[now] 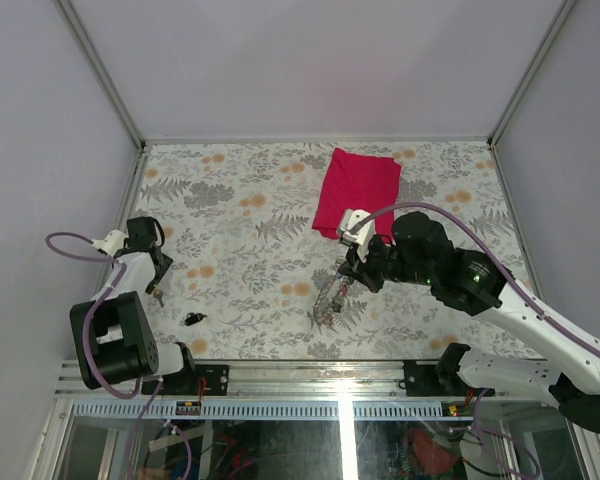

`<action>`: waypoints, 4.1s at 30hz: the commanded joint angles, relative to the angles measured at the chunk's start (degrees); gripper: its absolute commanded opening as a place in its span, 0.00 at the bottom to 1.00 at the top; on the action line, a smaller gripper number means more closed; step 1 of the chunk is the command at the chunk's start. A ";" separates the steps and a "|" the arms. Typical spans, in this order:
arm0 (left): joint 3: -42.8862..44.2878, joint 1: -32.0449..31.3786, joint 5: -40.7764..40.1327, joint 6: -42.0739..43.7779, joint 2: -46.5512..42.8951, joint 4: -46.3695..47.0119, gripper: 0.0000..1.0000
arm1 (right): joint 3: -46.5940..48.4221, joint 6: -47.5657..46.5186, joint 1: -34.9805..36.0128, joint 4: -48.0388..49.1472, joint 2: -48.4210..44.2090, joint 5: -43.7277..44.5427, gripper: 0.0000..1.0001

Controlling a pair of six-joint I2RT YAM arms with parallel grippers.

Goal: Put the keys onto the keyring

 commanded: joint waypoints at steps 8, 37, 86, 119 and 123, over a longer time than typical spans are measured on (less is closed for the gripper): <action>-1.79 1.21 -3.84 -1.09 4.20 0.05 0.51 | 5.09 0.54 0.26 3.75 2.21 -2.21 0.00; -6.03 4.37 -4.52 -5.30 -1.49 -0.96 0.44 | 5.17 0.00 0.28 2.76 2.70 -4.52 0.00; 19.43 -37.19 26.73 10.93 -3.89 16.11 0.00 | 5.75 -2.99 0.28 4.11 -7.52 -0.56 0.00; 45.06 -54.24 23.92 50.39 0.76 -1.22 0.00 | 0.88 5.43 0.30 18.89 -0.11 1.69 0.00; 40.78 -54.24 28.70 56.21 -7.45 7.98 0.00 | 4.65 3.33 0.29 18.39 1.28 -3.81 0.00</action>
